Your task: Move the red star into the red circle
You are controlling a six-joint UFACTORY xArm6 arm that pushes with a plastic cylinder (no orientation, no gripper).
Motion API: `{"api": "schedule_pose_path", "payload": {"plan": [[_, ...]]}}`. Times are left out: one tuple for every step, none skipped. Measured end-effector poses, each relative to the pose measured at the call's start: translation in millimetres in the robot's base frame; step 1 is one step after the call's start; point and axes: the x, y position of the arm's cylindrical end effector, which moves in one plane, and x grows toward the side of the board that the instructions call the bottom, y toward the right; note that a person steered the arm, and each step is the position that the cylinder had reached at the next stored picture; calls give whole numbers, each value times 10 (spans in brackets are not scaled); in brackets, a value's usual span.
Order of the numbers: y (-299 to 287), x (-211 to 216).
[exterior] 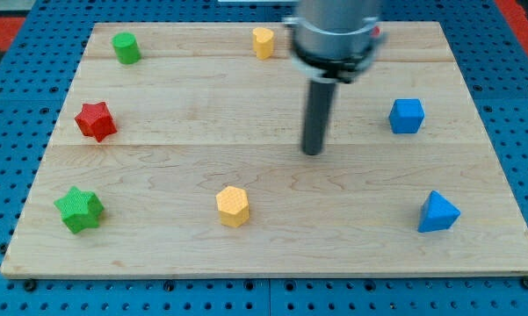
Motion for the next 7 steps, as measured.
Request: {"api": "schedule_pose_path", "payload": {"plan": [[-1358, 5], [-2264, 80], [-2828, -192], [-1998, -446], [-1285, -751], [-1896, -546], [-2083, -248]]}}
